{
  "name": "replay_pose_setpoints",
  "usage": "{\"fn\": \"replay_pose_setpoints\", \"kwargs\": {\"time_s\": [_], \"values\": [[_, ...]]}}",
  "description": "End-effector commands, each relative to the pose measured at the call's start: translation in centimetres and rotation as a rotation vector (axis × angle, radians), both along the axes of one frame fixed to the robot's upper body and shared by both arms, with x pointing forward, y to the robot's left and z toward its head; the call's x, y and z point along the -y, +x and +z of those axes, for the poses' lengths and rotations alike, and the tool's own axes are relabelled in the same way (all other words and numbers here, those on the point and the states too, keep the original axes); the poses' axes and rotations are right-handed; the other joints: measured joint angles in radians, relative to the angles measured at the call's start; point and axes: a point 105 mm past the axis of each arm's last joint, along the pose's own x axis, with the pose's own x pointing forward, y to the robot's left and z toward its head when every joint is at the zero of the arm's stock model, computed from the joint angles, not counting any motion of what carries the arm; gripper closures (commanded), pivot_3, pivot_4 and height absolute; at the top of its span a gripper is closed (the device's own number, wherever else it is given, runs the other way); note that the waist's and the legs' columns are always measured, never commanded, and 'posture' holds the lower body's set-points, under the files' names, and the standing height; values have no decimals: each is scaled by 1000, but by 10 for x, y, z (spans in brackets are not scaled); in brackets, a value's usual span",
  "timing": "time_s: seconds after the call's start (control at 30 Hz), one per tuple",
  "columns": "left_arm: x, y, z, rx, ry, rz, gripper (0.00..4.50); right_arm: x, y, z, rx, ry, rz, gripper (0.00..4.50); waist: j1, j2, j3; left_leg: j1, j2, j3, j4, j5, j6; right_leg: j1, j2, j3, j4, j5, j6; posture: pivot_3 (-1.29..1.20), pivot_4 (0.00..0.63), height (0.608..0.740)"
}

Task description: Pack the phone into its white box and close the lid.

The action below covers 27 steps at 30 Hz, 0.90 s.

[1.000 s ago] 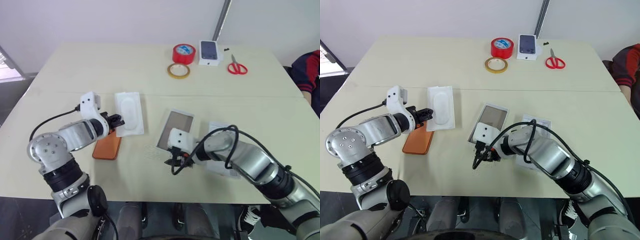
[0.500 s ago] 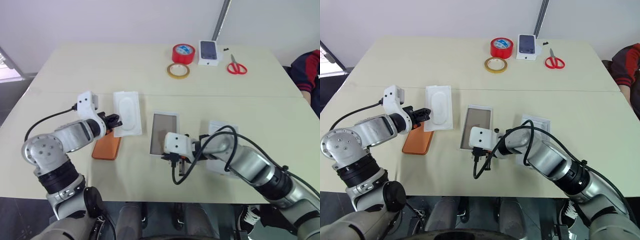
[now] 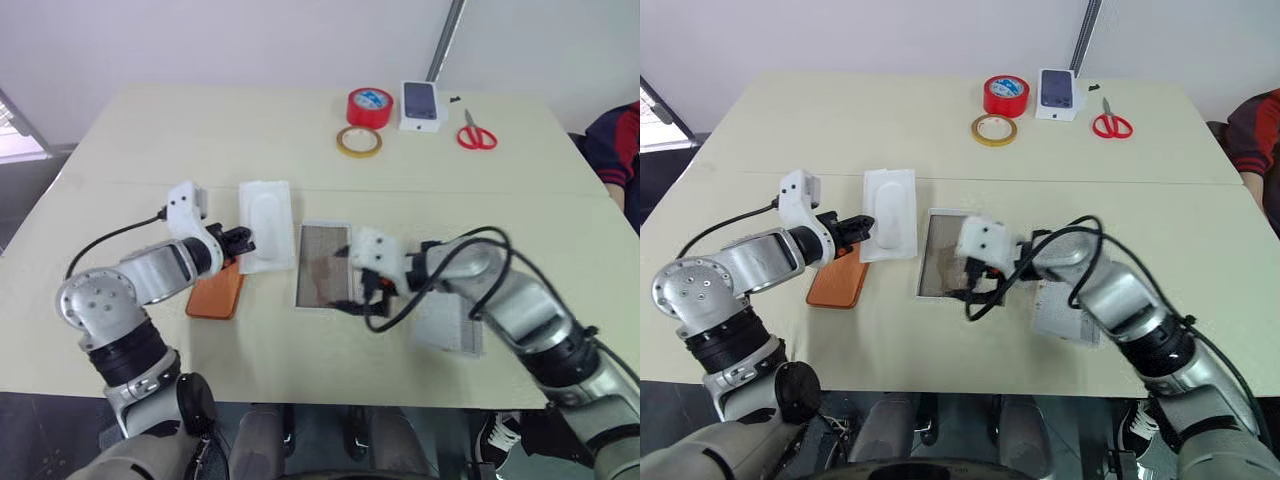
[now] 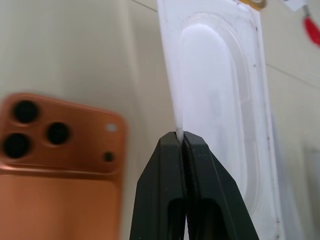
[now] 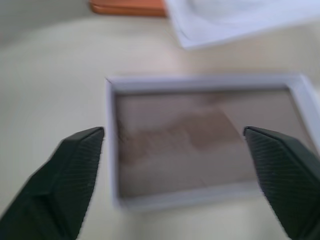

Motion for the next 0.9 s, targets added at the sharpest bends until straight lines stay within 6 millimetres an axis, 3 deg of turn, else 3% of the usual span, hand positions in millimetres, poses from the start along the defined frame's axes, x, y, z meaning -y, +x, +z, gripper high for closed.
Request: {"fn": "replay_pose_setpoints", "kwargs": {"time_s": [0.03, 0.2, 0.7, 0.8, 0.9], "values": [[31, -7, 7, 40, 31, -84, 4500, 26, 12, 14, 41, 19, -93, 62, -2, -1, 1, 0, 0, 0, 0, 0, 0, 0, 0, 0, 0, 0, 0, 0, 150, 740], [56, -14, -6, -16, 15, -102, 4500, 50, 24, 13, 62, -13, -169, 62, -6, -1, 1, 1, 1, 0, 0, 0, 0, 0, 1, 0, 0, 0, 0, 0, 150, 740], [67, -24, -16, -59, 35, -159, 4500, 46, 29, 13, 89, -12, -152, 62, -3, -2, 1, 0, 0, 0, 0, 0, 1, 0, 1, 0, 0, 0, 0, 0, 150, 740], [68, -25, -17, -62, 39, -169, 3592, 45, 30, 13, 92, -10, -150, 20, -3, -2, 1, 0, 0, 0, 0, 0, 0, 0, 1, 0, 0, 0, 0, 0, 150, 740], [67, -25, -16, -57, 42, -173, 2111, 45, 30, 14, 95, -9, -148, 20, -3, -2, 1, 0, 0, 0, 0, 0, 0, 0, 1, 0, 0, 0, 0, 0, 150, 740]]}}
